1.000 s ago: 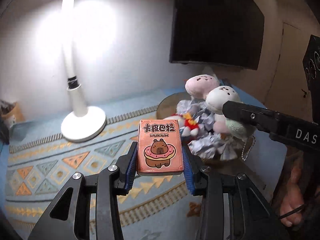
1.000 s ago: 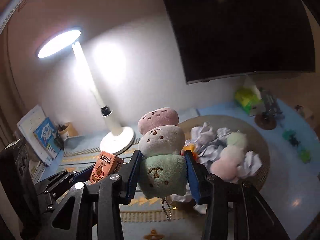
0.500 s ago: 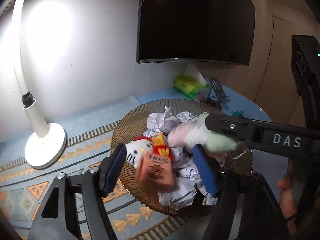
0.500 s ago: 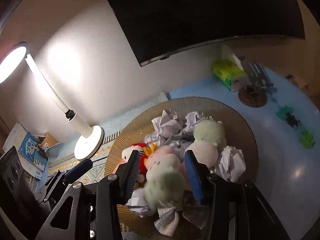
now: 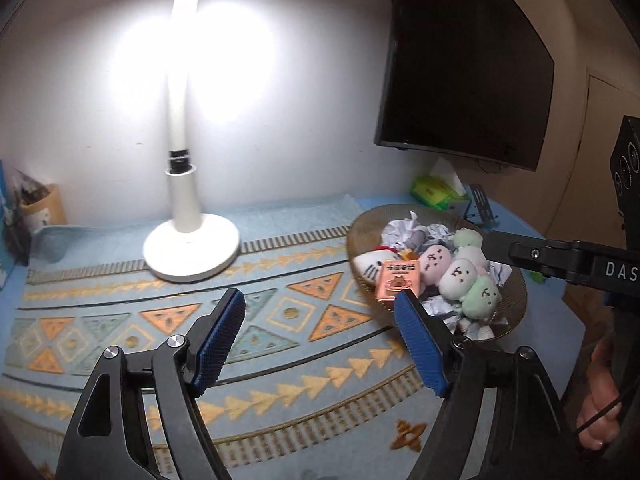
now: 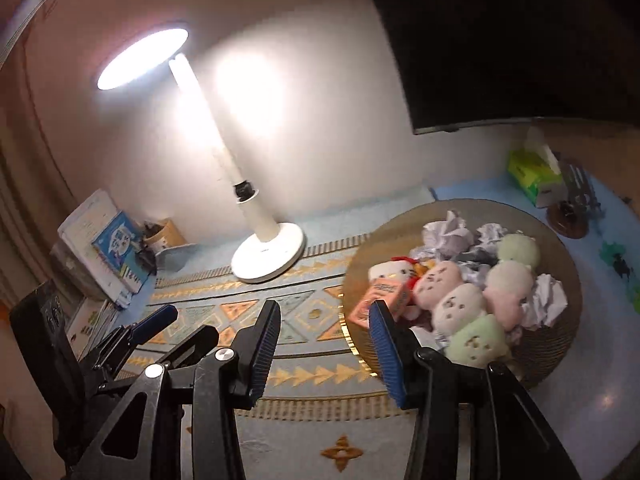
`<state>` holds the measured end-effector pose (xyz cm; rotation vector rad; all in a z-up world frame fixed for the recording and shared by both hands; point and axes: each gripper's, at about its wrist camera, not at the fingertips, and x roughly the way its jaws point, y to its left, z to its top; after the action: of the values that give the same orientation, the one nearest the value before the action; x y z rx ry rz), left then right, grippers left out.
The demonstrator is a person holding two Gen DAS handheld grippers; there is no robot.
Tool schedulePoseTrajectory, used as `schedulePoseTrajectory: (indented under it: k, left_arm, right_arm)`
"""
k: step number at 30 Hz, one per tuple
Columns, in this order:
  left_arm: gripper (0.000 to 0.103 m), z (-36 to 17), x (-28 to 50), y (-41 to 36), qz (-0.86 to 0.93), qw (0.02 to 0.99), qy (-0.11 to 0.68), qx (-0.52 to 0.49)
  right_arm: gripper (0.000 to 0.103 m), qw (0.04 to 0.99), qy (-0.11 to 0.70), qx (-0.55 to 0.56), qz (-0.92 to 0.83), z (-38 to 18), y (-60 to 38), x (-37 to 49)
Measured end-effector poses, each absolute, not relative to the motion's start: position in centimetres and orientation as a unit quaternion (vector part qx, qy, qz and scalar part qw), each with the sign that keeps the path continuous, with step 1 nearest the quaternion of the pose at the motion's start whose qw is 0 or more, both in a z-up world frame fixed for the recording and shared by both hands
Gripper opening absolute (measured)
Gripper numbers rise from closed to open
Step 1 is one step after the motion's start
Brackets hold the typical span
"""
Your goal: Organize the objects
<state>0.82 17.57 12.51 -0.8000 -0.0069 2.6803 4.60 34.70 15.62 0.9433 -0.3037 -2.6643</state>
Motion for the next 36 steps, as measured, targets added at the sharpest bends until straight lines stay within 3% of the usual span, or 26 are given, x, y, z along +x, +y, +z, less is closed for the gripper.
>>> schedulePoseTrajectory:
  k: [6,8,10,18,30,34,36]
  left_arm:
    - [0.077,13.6,3.4,9.5,0.96,0.093,-0.037,-0.263]
    - [0.09,13.2,4.5,7.2,0.964,0.062,-0.037,-0.257]
    - [0.096,12.4,5.3,5.0,0.966,0.032,-0.04,-0.255]
    - [0.096,7.1,5.6,-0.5,0.956,-0.014,-0.013,-0.292]
    - [0.097,2.8,2.6,-2.6,0.934,-0.007,-0.046,-0.355]
    - [0.097,1.9,2.0,-3.5,0.923,-0.023,-0.066,-0.379]
    - [0.097,1.6,1.8,-3.8,0.917,-0.028,-0.077,-0.39]
  right_arm:
    - [0.045,0.195,-0.082,0.355,-0.911,13.9,27.4,5.0]
    - [0.045,0.194,-0.066,0.363,-0.909,12.9,25.3,5.0]
    - [0.045,0.185,-0.046,0.371,-0.909,11.5,23.4,4.8]
    - [0.045,0.123,-0.012,0.401,-0.908,4.6,19.1,3.2]
    - [0.046,0.103,-0.008,0.431,-0.896,1.3,18.5,1.1]
    - [0.061,0.102,-0.012,0.432,-0.896,1.2,18.8,1.0]
    - [0.064,0.101,-0.006,0.431,-0.897,1.3,18.6,1.0]
